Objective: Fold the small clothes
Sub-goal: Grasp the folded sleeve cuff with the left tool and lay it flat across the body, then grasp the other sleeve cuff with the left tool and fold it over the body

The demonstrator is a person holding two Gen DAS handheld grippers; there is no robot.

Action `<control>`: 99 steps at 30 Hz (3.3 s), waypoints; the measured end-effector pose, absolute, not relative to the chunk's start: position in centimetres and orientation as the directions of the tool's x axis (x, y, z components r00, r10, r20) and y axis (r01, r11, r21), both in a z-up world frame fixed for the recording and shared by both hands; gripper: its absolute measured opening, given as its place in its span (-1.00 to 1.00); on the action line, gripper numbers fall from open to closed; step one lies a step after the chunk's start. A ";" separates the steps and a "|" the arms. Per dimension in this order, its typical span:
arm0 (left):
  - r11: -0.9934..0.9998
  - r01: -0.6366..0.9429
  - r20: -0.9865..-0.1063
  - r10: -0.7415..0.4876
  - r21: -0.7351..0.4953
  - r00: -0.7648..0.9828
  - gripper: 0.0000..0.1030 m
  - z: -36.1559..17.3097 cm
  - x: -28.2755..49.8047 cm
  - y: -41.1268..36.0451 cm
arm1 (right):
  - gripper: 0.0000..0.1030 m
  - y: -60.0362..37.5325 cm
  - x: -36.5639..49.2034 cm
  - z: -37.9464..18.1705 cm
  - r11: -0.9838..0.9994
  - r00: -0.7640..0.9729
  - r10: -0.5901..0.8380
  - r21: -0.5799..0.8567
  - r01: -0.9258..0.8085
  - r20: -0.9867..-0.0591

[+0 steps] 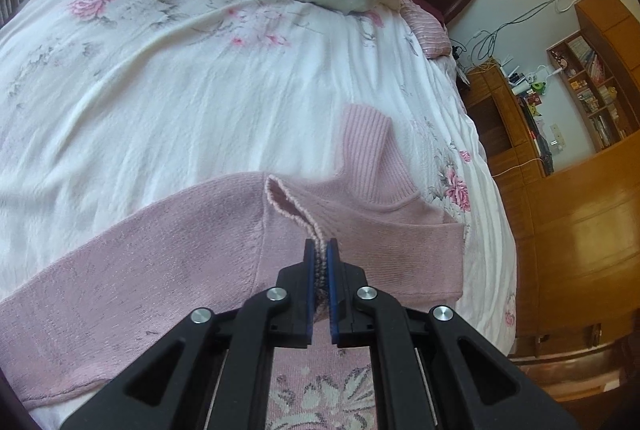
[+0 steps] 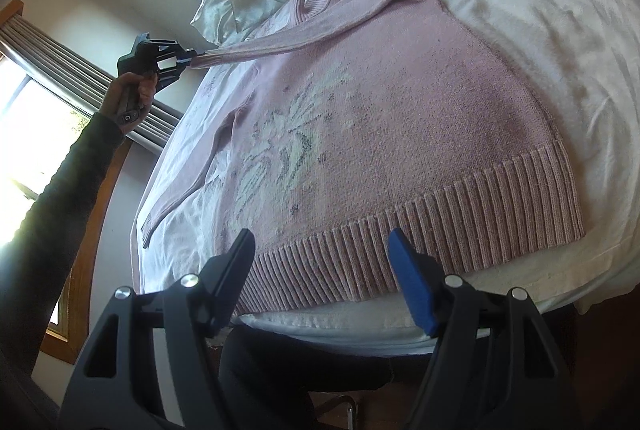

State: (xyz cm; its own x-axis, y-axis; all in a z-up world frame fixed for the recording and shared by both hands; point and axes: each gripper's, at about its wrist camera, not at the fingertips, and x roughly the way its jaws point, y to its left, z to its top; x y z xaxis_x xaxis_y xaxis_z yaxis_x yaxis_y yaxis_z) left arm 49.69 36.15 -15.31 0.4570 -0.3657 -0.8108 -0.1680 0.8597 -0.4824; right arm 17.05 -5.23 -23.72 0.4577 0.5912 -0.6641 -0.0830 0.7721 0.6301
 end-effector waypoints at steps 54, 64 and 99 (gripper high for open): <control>0.563 -0.667 -0.846 -0.114 -0.487 0.521 0.66 -23.1 14.6 68.5 | 0.43 4.5 11.9 -17.7 0.750 0.388 0.660 0.589 -0.301 -0.643; 0.584 -0.634 -0.819 -0.095 -0.506 0.566 -0.89 -19.9 14.2 68.6 | 0.44 4.9 12.0 -18.7 0.743 0.370 0.669 0.602 -0.293 -0.645; 0.885 -0.005 -0.810 -0.423 -0.465 0.407 0.18 -20.8 51.7 21.2 | 0.58 -9.3 25.9 -20.9 0.703 0.409 0.687 0.691 -0.168 -0.600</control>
State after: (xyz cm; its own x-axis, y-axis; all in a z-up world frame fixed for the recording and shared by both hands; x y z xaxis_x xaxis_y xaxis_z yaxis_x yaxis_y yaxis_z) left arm 51.65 21.25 -20.77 0.4066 -0.4235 -0.8095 -0.0049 0.8851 -0.4655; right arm 25.87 -9.31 -20.94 0.4087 0.6875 -0.6003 -0.1681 0.7032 0.6909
